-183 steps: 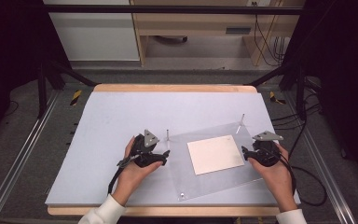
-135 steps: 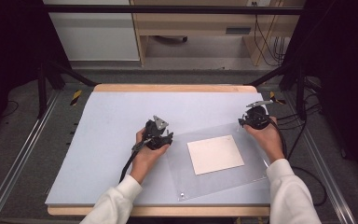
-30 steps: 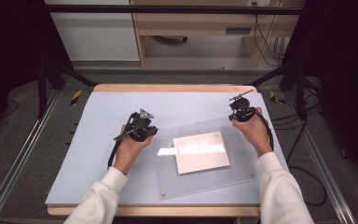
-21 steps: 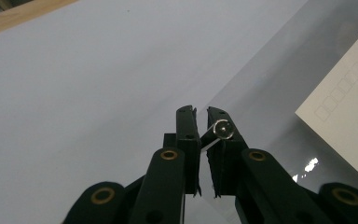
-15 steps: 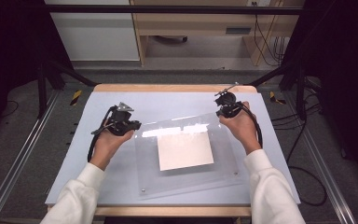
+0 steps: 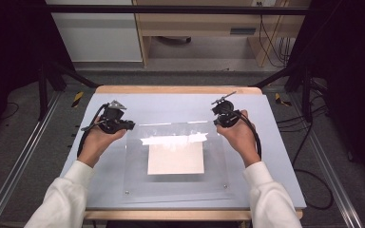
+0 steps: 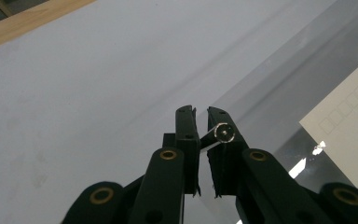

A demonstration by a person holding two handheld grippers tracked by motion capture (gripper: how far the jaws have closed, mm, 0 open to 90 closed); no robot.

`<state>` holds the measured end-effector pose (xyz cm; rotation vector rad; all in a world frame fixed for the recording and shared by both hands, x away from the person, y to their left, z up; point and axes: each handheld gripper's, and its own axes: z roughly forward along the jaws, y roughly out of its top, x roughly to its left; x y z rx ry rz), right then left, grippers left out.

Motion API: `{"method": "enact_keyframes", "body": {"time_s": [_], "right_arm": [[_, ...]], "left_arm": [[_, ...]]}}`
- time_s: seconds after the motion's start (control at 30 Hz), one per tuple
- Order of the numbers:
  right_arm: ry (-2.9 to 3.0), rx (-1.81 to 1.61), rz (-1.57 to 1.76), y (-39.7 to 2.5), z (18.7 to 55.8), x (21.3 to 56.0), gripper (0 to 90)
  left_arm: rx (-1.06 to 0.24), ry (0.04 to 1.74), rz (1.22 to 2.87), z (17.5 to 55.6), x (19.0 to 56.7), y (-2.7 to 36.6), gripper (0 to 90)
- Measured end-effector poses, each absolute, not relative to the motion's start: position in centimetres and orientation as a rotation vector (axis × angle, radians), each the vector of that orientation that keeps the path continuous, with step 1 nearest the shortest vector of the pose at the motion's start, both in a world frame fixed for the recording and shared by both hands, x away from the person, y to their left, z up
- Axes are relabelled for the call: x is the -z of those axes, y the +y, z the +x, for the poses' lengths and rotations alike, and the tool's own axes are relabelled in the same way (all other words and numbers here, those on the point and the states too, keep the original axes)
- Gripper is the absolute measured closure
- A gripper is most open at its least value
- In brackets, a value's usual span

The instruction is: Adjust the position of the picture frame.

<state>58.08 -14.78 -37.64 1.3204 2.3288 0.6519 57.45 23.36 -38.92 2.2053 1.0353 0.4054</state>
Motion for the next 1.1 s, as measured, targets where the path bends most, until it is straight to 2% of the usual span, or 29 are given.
{"method": "enact_keyframes", "body": {"time_s": [0.37, 1.1], "right_arm": [[2.347, -0.63, 1.342, -14.6, 56.8, 38.9, 85.8], [2.356, -0.65, 1.385, -15.5, 57.5, 42.1, 85.7]], "left_arm": [[-0.41, 1.04, 2.22, 57.3, 39.9, 23.2, 82.5], [-0.404, 1.084, 2.215, 57.4, 42.4, 22.3, 82.5]]}}
